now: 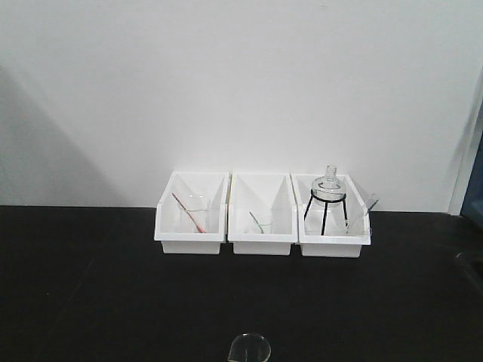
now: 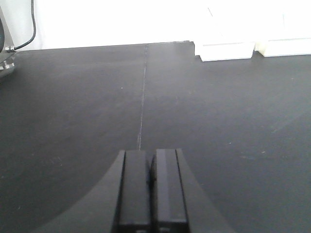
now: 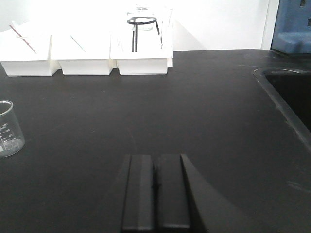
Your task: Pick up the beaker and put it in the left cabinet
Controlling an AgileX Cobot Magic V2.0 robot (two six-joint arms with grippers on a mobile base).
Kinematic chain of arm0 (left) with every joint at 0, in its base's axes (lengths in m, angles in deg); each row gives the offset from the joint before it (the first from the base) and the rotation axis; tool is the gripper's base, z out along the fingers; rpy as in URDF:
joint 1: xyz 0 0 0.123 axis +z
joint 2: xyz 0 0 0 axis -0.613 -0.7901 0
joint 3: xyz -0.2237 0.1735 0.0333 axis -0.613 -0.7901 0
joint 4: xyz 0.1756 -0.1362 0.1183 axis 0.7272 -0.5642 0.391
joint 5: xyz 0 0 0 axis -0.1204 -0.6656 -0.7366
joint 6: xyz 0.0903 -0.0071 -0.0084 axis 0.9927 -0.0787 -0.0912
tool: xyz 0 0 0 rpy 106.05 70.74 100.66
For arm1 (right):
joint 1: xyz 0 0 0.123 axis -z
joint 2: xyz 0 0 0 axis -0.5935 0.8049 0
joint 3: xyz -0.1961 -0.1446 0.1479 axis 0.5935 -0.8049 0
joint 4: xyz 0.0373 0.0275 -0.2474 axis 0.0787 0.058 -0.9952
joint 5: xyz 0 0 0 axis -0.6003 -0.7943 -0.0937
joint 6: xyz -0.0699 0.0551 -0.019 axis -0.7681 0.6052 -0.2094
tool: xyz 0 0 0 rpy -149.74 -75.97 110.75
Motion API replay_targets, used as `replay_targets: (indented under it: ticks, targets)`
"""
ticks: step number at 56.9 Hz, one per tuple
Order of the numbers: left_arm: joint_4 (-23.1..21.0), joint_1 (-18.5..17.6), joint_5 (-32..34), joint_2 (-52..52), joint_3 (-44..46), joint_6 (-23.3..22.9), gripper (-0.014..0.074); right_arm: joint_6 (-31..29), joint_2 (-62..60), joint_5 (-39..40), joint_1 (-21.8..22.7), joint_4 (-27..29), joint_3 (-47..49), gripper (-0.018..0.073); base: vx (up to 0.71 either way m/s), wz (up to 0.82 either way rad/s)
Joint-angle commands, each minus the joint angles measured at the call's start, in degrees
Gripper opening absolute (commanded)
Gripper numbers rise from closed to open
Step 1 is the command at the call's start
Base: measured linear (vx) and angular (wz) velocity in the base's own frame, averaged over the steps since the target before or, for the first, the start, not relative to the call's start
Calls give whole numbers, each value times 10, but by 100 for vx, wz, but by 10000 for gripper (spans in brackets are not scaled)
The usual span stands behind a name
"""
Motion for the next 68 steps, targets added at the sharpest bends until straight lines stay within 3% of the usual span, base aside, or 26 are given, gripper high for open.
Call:
replay_targets:
  ticks: [1,52,68]
  targets:
    - [-1,-4,48,10,5,-2,4,-5,-4,47,2,-2,-3,-8,0,0]
    - [-1,-4,48,10,5,-2,4,-2,-4,51,2,8,-3,-8,0,0]
    - [-1,-4,48,10,5,-2,4,-3,-4,168,2,13,-3,-8,0,0]
